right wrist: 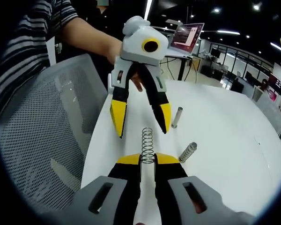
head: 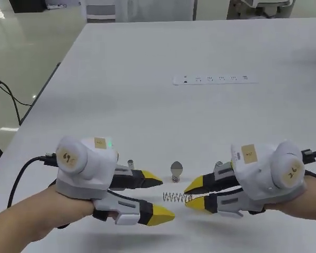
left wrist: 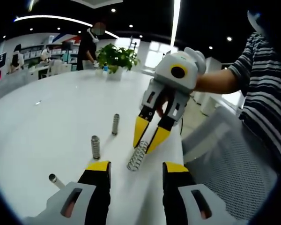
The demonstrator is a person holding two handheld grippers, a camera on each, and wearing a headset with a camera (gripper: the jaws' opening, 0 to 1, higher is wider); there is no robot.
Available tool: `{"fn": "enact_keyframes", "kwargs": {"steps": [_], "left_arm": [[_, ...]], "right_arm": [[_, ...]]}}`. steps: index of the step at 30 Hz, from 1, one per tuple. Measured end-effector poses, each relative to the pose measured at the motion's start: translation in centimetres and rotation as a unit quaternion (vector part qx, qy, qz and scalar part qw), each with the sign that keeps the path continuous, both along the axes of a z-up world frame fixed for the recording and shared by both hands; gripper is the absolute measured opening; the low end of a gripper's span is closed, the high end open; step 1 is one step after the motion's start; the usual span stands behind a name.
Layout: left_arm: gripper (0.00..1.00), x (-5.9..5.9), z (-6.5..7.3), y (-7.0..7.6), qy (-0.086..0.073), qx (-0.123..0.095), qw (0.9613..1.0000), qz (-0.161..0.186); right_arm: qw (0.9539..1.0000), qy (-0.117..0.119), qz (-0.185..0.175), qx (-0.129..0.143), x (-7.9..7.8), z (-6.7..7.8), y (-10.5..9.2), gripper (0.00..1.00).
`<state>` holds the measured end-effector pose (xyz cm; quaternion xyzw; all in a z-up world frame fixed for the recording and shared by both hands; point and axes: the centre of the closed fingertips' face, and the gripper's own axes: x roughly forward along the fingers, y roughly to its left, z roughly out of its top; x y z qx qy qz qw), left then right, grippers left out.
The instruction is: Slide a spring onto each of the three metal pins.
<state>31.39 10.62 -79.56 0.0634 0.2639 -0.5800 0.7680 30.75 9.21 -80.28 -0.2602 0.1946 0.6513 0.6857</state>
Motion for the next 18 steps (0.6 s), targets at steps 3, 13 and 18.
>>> {"fn": "enact_keyframes", "kwargs": {"steps": [3, 13, 18], "left_arm": [[0.32, -0.1, -0.1, -0.3, -0.004, 0.003, 1.0, -0.006], [0.11, -0.2, 0.0, -1.1, -0.013, 0.001, 0.9996, -0.023], [0.06, -0.2, -0.1, -1.2, -0.023, 0.006, 0.9993, -0.029]], "right_arm": [[1.0, 0.003, 0.003, 0.003, -0.1, 0.1, 0.1, 0.07], [0.9999, 0.007, 0.005, 0.008, -0.3, 0.3, -0.1, 0.07], [0.9999, 0.008, 0.008, 0.007, -0.4, 0.3, -0.3, 0.07]]}}
